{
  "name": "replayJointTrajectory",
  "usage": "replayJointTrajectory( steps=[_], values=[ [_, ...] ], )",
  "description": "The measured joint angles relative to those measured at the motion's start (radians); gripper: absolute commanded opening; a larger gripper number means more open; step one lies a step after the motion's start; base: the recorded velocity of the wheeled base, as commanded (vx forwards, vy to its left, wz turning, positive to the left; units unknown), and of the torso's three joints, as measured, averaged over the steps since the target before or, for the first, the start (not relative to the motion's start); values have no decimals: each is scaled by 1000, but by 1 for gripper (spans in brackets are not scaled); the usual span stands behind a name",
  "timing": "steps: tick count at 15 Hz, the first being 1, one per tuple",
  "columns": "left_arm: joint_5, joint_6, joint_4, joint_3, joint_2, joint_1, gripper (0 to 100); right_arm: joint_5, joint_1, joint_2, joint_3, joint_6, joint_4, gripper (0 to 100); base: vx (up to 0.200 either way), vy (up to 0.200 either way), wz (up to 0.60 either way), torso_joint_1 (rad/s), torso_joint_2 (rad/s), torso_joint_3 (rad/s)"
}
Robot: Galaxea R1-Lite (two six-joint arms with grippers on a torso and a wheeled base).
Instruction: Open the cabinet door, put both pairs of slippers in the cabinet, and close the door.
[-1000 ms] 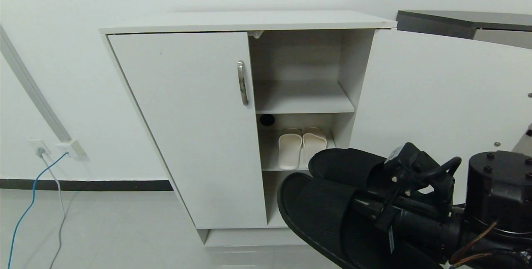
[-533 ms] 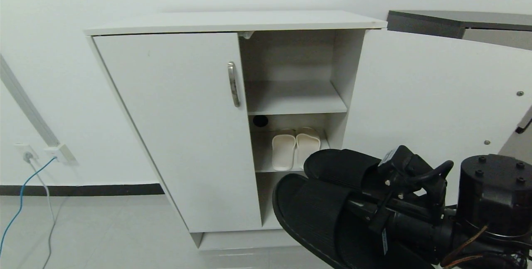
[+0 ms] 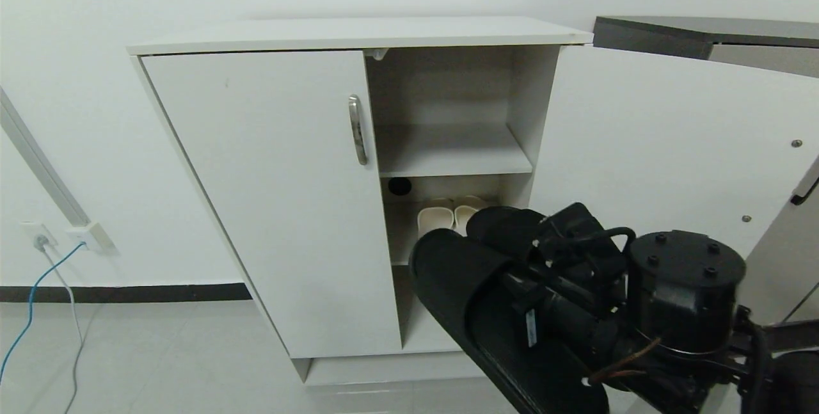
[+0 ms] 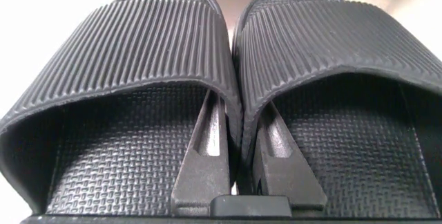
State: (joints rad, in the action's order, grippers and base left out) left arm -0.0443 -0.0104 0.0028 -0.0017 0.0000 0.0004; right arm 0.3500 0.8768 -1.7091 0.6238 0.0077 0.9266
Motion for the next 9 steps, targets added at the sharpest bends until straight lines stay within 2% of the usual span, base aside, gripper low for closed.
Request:
replayJointTrajectory(
  steps=[3,6,9],
  values=[
    [0,0,0,0,0,1,0,176,29,-116,170,56,-48,0,0,0,0,0,0,0],
    [0,0,0,0,0,1,0,305,35,-200,387,154,-281,0,0,0,0,0,0,0],
    [0,1,0,0,0,0,0,362,41,-243,609,222,-505,0,0,0,0,0,0,0]
  ],
)
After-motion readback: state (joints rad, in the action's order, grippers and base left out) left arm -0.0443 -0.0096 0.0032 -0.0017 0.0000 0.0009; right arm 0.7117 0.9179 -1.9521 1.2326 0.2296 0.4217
